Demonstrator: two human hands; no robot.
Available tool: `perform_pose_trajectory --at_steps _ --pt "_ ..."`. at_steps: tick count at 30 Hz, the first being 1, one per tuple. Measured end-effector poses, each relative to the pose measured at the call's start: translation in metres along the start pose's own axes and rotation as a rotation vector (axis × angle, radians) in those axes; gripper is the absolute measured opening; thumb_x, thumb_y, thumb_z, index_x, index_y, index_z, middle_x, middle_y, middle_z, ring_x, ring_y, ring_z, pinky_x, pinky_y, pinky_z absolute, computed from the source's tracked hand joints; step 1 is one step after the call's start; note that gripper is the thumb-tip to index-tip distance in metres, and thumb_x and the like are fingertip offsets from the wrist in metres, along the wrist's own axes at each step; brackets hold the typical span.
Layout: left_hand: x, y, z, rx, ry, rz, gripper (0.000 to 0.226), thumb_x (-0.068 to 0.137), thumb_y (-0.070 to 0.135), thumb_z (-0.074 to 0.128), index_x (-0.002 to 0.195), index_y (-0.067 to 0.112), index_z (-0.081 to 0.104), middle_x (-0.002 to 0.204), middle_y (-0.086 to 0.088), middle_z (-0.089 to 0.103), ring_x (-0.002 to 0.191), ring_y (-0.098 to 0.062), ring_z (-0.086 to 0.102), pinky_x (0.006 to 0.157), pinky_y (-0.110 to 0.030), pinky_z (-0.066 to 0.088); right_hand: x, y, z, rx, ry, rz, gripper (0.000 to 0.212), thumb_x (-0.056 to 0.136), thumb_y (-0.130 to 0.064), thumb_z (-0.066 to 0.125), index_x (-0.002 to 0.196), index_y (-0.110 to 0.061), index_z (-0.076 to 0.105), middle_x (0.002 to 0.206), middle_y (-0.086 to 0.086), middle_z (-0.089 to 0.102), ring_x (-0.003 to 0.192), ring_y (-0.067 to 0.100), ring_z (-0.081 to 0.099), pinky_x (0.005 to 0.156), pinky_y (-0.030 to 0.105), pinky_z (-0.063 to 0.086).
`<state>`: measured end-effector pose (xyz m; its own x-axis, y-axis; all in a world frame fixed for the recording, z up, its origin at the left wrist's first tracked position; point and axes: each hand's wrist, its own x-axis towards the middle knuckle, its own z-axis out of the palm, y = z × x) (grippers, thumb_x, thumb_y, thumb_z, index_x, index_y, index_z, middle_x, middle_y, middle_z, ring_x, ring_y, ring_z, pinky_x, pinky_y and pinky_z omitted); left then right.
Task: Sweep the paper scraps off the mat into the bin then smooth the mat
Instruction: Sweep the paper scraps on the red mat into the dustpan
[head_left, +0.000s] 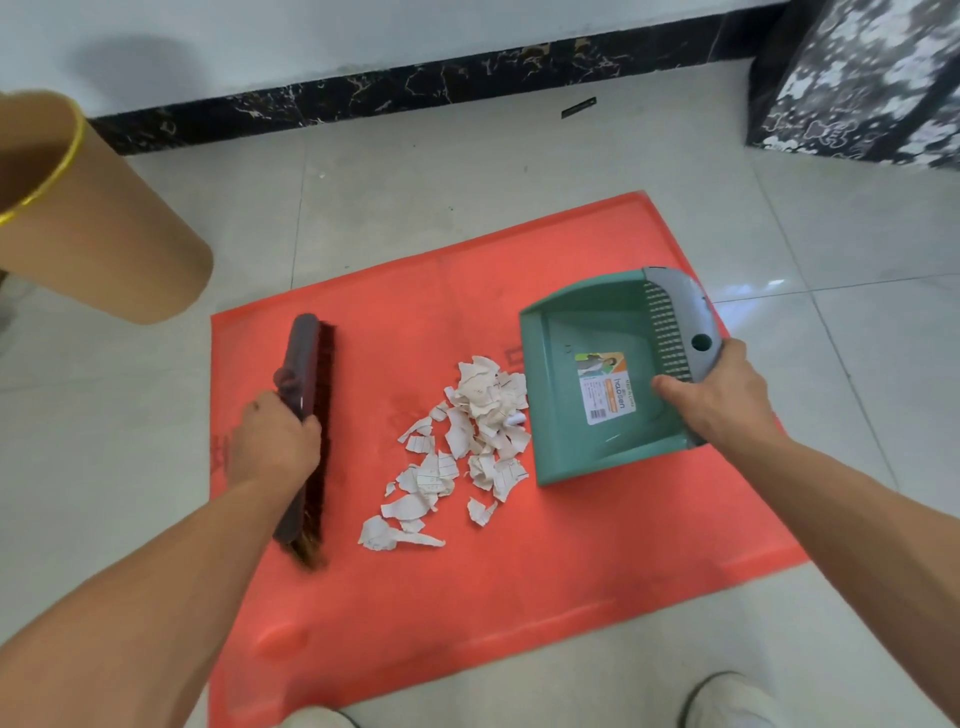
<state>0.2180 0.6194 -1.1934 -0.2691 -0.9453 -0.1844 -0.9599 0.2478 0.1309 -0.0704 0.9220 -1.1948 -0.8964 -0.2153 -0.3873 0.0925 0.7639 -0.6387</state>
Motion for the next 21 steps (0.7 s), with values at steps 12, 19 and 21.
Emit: perform_pose_trajectory --at_steps 12,19,21 --pt "-0.029 0.037 0.017 -0.166 -0.114 0.077 0.033 0.086 0.025 0.063 0.102 -0.001 0.052 0.106 -0.026 0.062 0.101 -0.042 0.057 0.08 -0.041 0.043 -0.001 0.003 0.002 0.019 0.02 -0.045 0.048 0.077 -0.025 0.075 0.109 -0.016 0.041 0.092 -0.002 0.055 0.08 0.021 0.058 0.058 0.034 0.051" --pt "-0.025 0.015 0.005 -0.103 0.075 -0.019 0.04 0.085 0.022 0.064 0.107 -0.009 0.049 0.111 -0.034 0.055 0.106 -0.049 0.052 0.087 -0.049 0.042 -0.001 0.005 0.002 0.017 0.006 -0.055 0.05 0.076 -0.028 0.074 0.112 -0.015 0.043 0.096 0.002 0.056 0.079 0.022 0.059 0.045 0.029 0.047" --pt "-0.026 0.002 0.003 -0.045 0.054 -0.071 0.042 0.084 0.022 0.063 0.108 -0.01 0.049 0.112 -0.034 0.054 0.107 -0.049 0.052 0.089 -0.05 0.042 -0.001 0.006 0.001 0.012 0.002 -0.054 0.049 0.075 -0.028 0.073 0.111 -0.015 0.042 0.097 0.003 0.056 0.076 0.02 0.057 0.044 0.029 0.046"
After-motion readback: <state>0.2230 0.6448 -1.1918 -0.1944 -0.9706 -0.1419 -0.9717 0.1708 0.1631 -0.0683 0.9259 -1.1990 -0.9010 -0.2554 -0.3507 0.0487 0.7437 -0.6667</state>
